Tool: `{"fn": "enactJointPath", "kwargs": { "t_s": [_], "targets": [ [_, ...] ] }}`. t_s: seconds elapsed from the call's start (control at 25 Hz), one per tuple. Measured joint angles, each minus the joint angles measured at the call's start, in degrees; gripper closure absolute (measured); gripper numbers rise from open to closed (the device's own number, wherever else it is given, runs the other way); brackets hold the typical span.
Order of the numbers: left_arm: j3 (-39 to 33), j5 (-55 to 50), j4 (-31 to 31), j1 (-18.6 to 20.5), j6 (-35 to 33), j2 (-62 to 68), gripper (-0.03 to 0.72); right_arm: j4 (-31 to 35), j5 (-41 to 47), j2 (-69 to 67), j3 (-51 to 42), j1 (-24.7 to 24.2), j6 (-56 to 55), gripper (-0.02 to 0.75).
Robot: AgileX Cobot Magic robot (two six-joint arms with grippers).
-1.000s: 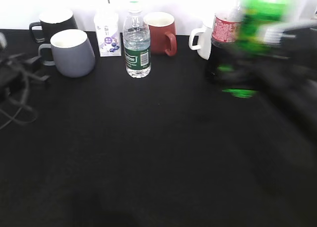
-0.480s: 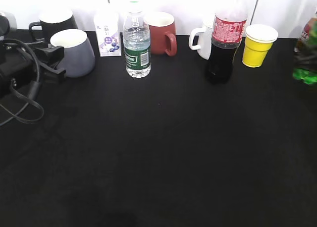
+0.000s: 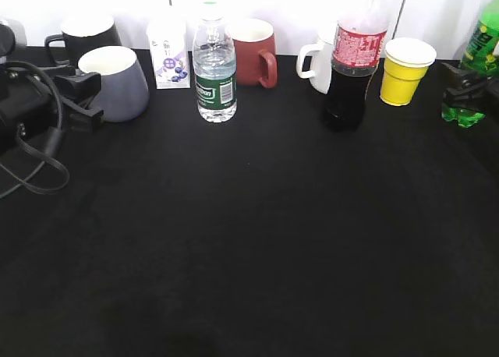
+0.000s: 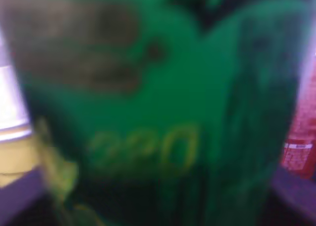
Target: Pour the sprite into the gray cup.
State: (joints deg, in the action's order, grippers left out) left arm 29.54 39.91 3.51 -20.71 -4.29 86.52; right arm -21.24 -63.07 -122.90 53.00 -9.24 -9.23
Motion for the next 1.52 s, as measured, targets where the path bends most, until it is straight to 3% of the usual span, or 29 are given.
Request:
{"fn": "enactJointPath", "kwargs": {
  "t_s": [0.12,0.36,0.44,0.48,0.56,0.72,0.8,0.88,1.0,1.24,1.36,1.52],
  "targets": [
    [0.0,0.0,0.0,0.0,0.0,0.0,0.407,-0.3,3.1,2.6,-1.2,0.0,-0.1,0.098],
    [0.0,-3.0,0.0,0.0,0.0,-1.2,0.407,5.1,3.3,9.4,-15.9,0.1,0.8,0.097],
    [0.0,-6.4,0.0,0.0,0.0,-2.7,0.403,5.1,7.0,15.0,-19.6,0.1,0.9,0.097],
    [0.0,-10.5,0.0,0.0,0.0,-4.5,0.382,5.0,15.1,19.7,-20.0,0.4,0.4,0.097],
    [2.8,-28.4,0.9,0.0,0.0,-9.0,0.307,3.3,37.0,30.0,-19.2,3.1,0.0,0.101],
    [16.1,-70.2,0.7,0.0,0.0,-12.4,0.282,3.5,88.0,41.4,-10.0,14.9,-0.2,0.134],
    [21.6,-87.0,0.7,0.0,0.0,-13.3,0.281,9.4,109.1,44.9,-3.4,18.2,0.2,0.143],
    [23.6,-100.0,0.7,0.0,0.0,-16.9,0.281,16.4,119.9,51.7,0.1,18.4,3.1,0.143],
    [19.9,-104.3,1.0,0.0,2.7,-29.2,0.281,21.2,122.8,67.5,0.2,18.6,5.0,0.143],
    [5.0,-100.8,0.7,0.0,3.1,-65.3,0.281,20.7,125.3,92.8,-0.2,18.6,5.1,0.143],
    [0.6,-100.8,-1.1,0.0,3.2,-71.2,0.281,20.6,126.2,100.2,-9.0,18.6,5.0,0.143],
    [0.3,-100.8,-1.5,0.0,3.3,-71.3,0.281,20.3,125.6,107.6,-21.9,18.6,5.1,0.143]
  ]
}}
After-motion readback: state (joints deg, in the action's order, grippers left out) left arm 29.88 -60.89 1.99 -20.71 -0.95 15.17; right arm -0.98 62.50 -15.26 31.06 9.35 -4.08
